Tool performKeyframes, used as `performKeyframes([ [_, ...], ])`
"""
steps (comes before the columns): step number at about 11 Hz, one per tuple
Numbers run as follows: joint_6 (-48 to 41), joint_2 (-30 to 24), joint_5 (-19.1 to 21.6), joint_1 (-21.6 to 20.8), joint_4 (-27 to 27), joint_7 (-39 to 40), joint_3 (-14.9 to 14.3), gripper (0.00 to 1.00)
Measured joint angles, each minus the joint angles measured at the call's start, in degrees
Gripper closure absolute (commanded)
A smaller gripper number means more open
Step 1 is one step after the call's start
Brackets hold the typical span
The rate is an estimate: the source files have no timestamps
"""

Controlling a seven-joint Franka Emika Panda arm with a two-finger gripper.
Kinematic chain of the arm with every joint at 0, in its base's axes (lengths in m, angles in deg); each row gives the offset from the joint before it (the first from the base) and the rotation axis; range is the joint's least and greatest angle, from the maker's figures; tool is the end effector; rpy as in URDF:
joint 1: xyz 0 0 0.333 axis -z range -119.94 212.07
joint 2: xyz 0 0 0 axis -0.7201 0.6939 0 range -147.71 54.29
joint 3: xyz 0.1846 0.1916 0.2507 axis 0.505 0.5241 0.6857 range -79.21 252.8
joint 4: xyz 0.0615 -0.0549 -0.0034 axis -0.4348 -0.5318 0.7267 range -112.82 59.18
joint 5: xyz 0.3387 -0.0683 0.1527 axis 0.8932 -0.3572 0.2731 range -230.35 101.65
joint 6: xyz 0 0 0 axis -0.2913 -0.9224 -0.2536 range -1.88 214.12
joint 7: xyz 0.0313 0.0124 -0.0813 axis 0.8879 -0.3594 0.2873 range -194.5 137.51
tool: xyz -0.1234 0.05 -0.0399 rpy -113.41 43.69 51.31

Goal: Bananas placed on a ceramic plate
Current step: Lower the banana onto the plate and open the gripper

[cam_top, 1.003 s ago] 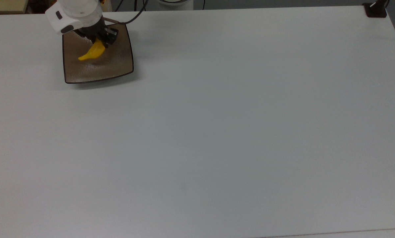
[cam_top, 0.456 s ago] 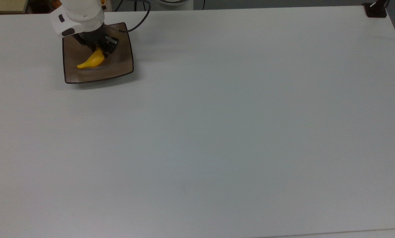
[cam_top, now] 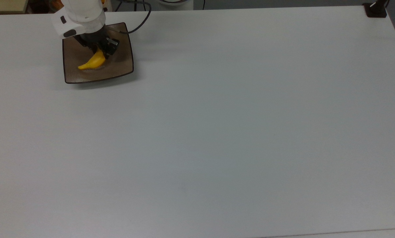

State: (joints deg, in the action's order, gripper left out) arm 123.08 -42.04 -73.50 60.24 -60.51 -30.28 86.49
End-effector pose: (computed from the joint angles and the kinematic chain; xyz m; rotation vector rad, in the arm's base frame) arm 0.5104 -0.1427 0.3819 3.0049 -0.2855 -0.1368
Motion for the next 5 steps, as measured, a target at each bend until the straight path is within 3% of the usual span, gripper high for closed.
performKeyframes([
  [1, 0.0, 0.0, 0.0, 0.0, 0.0, -0.03, -0.01, 0.16],
  [2, 0.0, 0.0, 0.0, 0.0, 0.0, -0.04, -0.02, 0.0],
  [5, 0.0, -0.18, -0.01, 0.01, 0.12, -0.1, -0.04, 0.0],
])
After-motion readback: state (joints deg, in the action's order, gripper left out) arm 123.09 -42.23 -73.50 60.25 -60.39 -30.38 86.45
